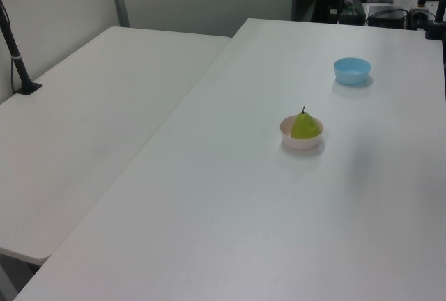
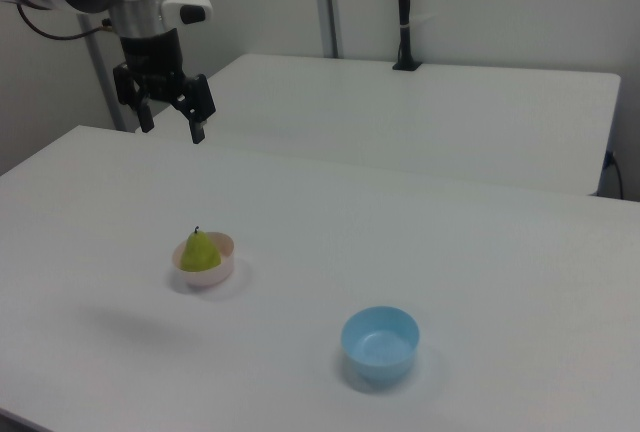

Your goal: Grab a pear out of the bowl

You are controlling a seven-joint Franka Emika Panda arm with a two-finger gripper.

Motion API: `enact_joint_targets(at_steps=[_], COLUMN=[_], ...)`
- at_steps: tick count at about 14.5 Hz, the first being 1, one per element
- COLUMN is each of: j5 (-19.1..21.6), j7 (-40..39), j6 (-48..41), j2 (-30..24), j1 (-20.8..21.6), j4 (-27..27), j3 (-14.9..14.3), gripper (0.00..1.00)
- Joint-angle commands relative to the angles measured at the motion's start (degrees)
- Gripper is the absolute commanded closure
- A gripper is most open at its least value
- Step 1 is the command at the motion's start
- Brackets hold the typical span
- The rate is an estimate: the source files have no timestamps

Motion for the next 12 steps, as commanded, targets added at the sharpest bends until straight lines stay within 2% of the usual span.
enact_joint_targets(at_steps=[1, 9, 11, 12], j5=[0.0, 0.0, -0.1, -0.7], j7=[-0.7, -0.8, -1.9, -5.4], j6=[1.5, 1.4, 1.3, 1.3], j2=[-0.4, -0.4, -0.3, 0.2], j1=[1.2, 1.4, 1.5, 1.5], j4=[-1.3, -1.3, -1.3, -1.4], j3=[-0.2, -0.2, -0.6, -0.6], gripper=[0.0, 0.0, 0.0, 0.0])
